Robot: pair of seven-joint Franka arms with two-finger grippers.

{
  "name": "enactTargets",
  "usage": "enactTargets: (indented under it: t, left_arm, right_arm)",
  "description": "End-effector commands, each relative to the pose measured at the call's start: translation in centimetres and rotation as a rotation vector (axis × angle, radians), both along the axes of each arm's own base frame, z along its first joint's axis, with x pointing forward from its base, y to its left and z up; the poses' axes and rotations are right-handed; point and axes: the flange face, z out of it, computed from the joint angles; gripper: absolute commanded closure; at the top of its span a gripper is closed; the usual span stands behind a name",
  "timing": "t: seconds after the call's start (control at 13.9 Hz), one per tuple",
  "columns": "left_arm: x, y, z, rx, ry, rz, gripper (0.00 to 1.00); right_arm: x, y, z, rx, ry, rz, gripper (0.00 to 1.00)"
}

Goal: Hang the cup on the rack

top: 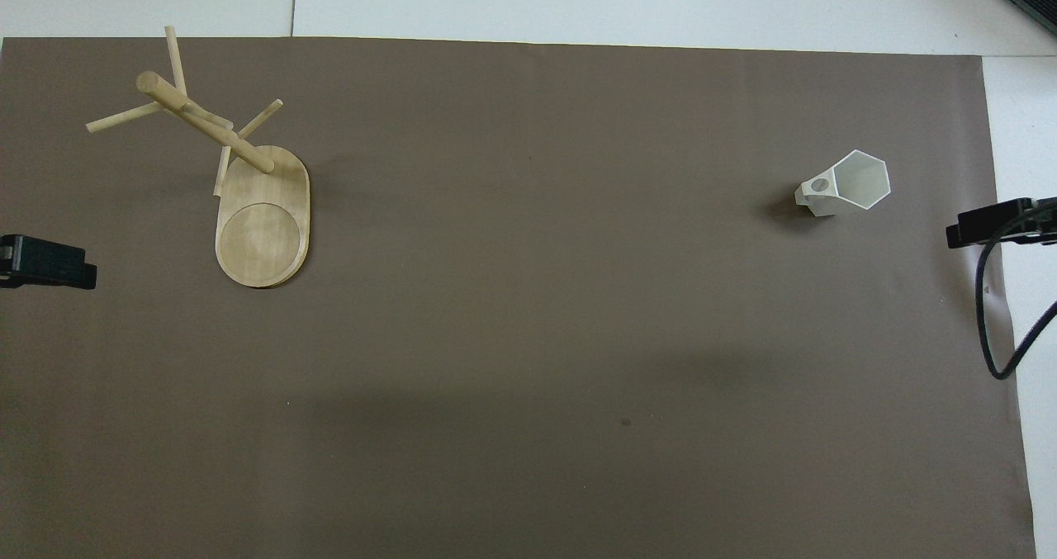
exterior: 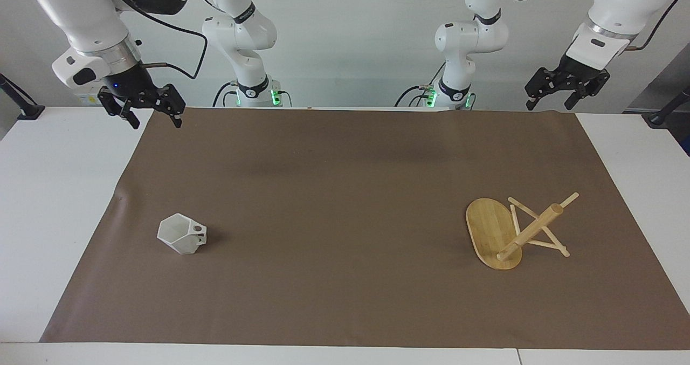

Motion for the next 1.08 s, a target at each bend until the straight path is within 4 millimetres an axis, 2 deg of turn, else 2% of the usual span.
enactTargets:
  t: [0.0,1.01]
  left_arm:
    - [-0.89,0.22,0.11,0.020,0.004,0.007,0.00]
    - [-0.94,0.31,0.18,0.020,0.002,0.009,0.00]
  right_arm:
    - [-0.54,-0.67,0.18,0.000,-0.008,0.021,0.00]
    - [-0.55,-1.44,0.19,0.000,-0.011,-0.005,0.00]
